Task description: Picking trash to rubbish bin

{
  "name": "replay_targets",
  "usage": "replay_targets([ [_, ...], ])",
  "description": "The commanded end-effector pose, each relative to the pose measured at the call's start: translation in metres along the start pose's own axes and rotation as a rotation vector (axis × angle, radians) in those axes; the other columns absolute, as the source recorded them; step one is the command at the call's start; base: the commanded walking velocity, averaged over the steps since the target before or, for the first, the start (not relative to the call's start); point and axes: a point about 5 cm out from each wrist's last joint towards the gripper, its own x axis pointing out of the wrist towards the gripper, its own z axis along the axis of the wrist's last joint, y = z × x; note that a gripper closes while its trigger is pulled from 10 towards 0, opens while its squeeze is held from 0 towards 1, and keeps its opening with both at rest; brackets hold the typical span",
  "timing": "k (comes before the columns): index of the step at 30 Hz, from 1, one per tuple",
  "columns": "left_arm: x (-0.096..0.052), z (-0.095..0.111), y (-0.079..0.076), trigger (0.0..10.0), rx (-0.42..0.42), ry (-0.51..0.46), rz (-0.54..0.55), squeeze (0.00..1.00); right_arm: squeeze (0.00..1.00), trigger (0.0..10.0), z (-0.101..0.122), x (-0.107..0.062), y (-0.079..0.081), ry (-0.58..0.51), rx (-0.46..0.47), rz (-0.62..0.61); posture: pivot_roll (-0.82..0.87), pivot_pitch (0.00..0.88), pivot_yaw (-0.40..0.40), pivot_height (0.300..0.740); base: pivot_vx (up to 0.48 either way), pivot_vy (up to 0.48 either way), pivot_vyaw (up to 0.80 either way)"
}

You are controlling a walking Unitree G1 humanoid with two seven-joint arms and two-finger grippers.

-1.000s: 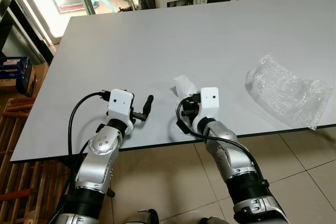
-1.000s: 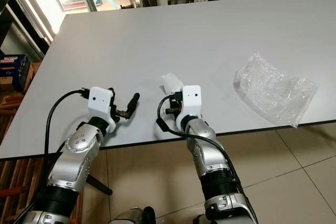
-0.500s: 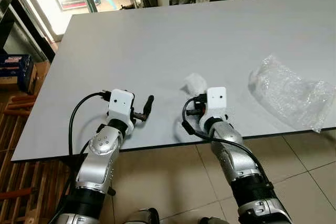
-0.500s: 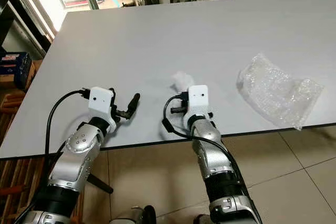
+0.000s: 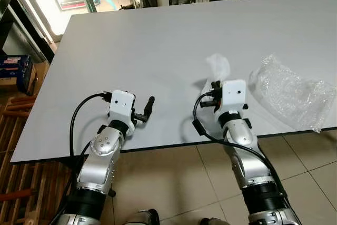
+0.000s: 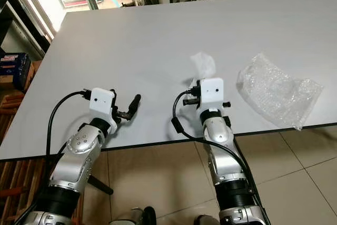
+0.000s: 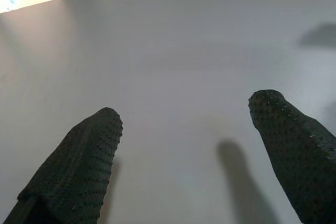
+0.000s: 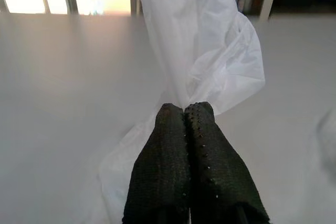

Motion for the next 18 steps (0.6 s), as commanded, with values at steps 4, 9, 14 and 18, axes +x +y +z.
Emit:
replay_targets([
  [4,0.001,0.000,-0.001,10.0,0.015,0.004,-0.005,0.00,0.00,0.0,0.021,-0.008,-0.001,-0.108,-0.073,-0.001,-0.02,0.106,0.087,0.740,0.000,0.000,0.00],
  [9,-0.001,0.004,0.002,10.0,-0.014,0.000,-0.013,0.00,0.00,0.0,0.024,-0.024,-0.015,-0.122,-0.090,-0.043,-0.03,0.110,0.087,0.740,0.000,0.000,0.00],
  [14,0.002,0.011,0.006,10.0,-0.019,-0.017,0.015,0.00,0.00,0.0,0.019,-0.040,-0.031,-0.086,-0.081,-0.108,-0.04,0.112,0.086,0.740,0.000,0.000,0.00],
  [18,0.005,0.013,0.004,10.0,-0.072,-0.002,0.030,0.00,0.00,0.0,0.018,-0.053,-0.039,-0.072,-0.067,-0.138,-0.05,0.113,0.084,0.740,0.000,0.000,0.00],
])
